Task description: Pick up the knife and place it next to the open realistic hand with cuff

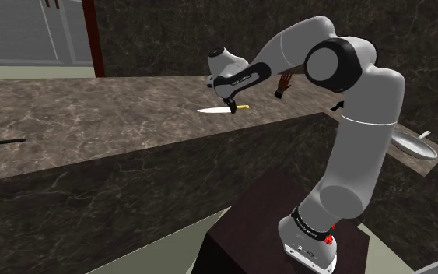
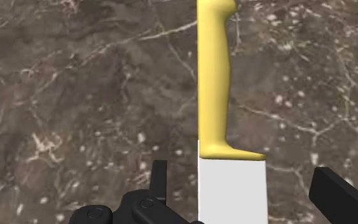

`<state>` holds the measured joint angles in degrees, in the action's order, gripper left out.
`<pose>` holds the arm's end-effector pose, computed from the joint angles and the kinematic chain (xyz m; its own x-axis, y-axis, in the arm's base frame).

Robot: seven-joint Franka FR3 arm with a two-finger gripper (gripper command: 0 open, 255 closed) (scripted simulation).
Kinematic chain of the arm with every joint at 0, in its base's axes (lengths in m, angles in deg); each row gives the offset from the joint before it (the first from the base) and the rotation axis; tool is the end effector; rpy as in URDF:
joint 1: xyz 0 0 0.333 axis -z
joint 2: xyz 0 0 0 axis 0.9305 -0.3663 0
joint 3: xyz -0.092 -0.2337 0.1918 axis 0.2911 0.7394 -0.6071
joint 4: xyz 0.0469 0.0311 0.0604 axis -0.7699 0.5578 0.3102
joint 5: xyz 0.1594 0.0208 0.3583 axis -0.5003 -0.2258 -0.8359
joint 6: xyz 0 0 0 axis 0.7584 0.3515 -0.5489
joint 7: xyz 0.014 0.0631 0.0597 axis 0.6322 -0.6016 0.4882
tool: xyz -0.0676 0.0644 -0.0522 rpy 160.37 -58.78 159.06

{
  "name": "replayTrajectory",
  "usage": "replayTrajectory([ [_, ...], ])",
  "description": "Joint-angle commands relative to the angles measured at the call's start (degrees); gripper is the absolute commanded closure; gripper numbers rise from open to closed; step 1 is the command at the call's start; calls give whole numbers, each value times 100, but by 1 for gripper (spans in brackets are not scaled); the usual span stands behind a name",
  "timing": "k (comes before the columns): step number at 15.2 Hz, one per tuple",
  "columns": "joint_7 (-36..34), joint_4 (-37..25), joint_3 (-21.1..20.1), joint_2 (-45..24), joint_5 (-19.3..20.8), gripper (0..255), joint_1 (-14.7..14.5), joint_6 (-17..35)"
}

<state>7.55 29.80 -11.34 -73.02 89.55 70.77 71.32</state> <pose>0.6016 -0.1625 0.3212 0.3921 0.7744 -0.4965 0.9154 -0.3817 0.1276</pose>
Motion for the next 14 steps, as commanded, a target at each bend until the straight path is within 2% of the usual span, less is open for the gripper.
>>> replayTrajectory([
  [1,-8,20,18,-63,19,0,31,97],
  [8,-8,18,18,-63,19,0,31,96],
  [9,-8,18,18,-63,19,255,31,96],
  [14,-36,85,21,-30,39,255,23,122],
])
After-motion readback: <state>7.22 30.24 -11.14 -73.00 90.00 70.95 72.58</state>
